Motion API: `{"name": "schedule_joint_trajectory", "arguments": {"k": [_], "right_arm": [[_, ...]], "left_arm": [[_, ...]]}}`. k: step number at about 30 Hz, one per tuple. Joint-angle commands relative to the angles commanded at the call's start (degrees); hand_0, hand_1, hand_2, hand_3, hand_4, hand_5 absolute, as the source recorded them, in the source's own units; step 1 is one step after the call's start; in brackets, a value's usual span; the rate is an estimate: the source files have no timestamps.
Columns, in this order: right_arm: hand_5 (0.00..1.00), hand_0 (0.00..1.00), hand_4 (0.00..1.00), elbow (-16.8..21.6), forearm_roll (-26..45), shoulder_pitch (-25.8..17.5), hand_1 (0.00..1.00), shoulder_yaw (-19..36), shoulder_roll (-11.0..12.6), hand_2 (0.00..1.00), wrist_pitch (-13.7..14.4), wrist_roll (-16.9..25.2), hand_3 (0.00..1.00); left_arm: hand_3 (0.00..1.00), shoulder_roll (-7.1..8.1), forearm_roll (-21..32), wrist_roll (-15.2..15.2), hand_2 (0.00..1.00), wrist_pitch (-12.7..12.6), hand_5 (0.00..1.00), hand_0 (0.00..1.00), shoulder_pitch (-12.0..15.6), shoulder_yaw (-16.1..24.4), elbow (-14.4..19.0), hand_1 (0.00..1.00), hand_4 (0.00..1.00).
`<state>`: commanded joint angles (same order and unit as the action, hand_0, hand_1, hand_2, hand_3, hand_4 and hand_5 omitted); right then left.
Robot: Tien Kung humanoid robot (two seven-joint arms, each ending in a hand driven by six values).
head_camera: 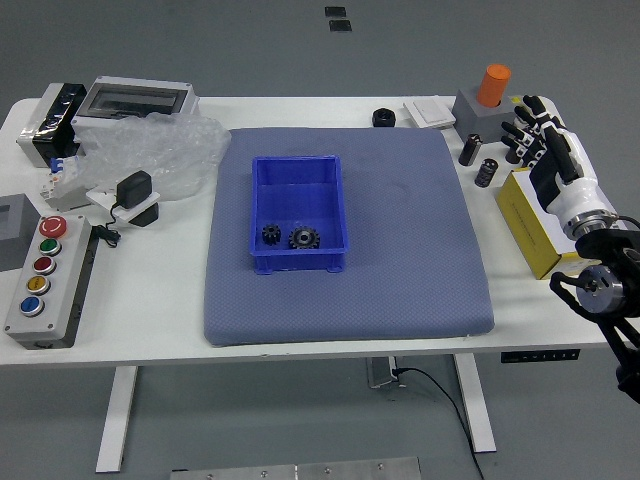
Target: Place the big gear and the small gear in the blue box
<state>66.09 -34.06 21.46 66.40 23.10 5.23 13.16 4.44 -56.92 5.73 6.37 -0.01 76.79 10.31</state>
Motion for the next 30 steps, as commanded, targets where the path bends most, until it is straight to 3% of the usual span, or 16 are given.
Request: {"name": "schedule_joint_trajectory", "arguments": {"k": [30], "right_arm": [[0.609, 0.861, 0.818, -0.37, 0.14, -0.40, 0.806, 0.79, -0.05, 0.913, -0.05, -0.02, 0.879]], "left_arm": [[0.842, 1.09, 0.56, -0.07, 0.797, 0.01, 0.064, 0.848, 0.98, -1.47, 0.00, 0.797, 0.577]]}}
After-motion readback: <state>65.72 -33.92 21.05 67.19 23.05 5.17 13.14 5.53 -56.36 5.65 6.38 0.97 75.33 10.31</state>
